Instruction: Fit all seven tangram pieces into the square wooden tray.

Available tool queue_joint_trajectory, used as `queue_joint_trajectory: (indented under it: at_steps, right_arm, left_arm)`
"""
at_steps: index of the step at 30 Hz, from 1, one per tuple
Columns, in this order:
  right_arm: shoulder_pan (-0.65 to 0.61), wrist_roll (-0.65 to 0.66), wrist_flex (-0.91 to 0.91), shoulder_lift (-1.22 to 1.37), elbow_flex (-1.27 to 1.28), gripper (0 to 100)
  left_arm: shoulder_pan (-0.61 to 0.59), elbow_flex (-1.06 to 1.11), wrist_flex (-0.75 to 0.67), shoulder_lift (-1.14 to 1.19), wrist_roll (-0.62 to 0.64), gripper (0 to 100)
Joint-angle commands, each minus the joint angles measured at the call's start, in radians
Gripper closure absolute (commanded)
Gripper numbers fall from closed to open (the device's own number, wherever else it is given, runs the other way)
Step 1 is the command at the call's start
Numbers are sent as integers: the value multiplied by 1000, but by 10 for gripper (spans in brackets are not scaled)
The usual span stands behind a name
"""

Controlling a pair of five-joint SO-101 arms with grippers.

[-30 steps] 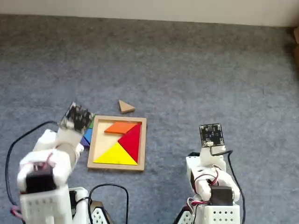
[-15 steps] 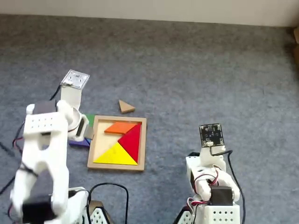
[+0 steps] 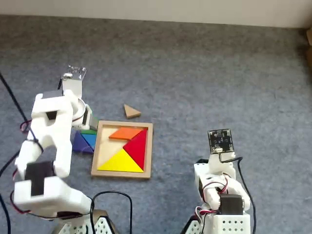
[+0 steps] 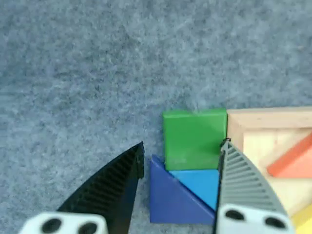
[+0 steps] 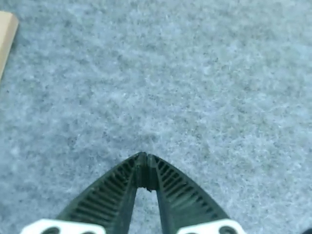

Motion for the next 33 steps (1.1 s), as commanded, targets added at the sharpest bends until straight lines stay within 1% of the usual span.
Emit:
queue_joint_trajectory:
  at_steps: [1,4,7,10,16,17,20,22,23,27,33]
  right_arm:
    - [13,-11,-15,-12,94,994]
    - [13,-11,-15,-10,94,994]
    - [13,-11,-15,-10,94,994]
    - [13,-11,-15,-10,94,994]
    - [13,-11,-15,-10,94,994]
    - [13,-11,-15,-10,94,994]
    - [13,-11,-15,-10,94,994]
    - [13,-11,-15,-10,94,994]
    - [13,-11,-15,-10,94,994]
    - [13,-11,-15,-10,94,994]
    - [13,-11,-15,-10,94,994]
  left_arm:
    - [-12,-140,-8,124,15,748]
    - [-13,-214,-2,216,15,748]
    - [-27,-309,83,278,14,748]
    - [-48,-378,129,321,14,748]
    - [-54,-433,172,364,8,749]
    - [-50,-433,176,363,-9,757]
    - [-25,-429,180,360,-72,832]
    - [-7,-433,189,360,-86,866]
    - [2,-433,196,358,-87,867]
    - [41,-440,250,289,-87,864]
    - [114,-423,370,70,-87,864]
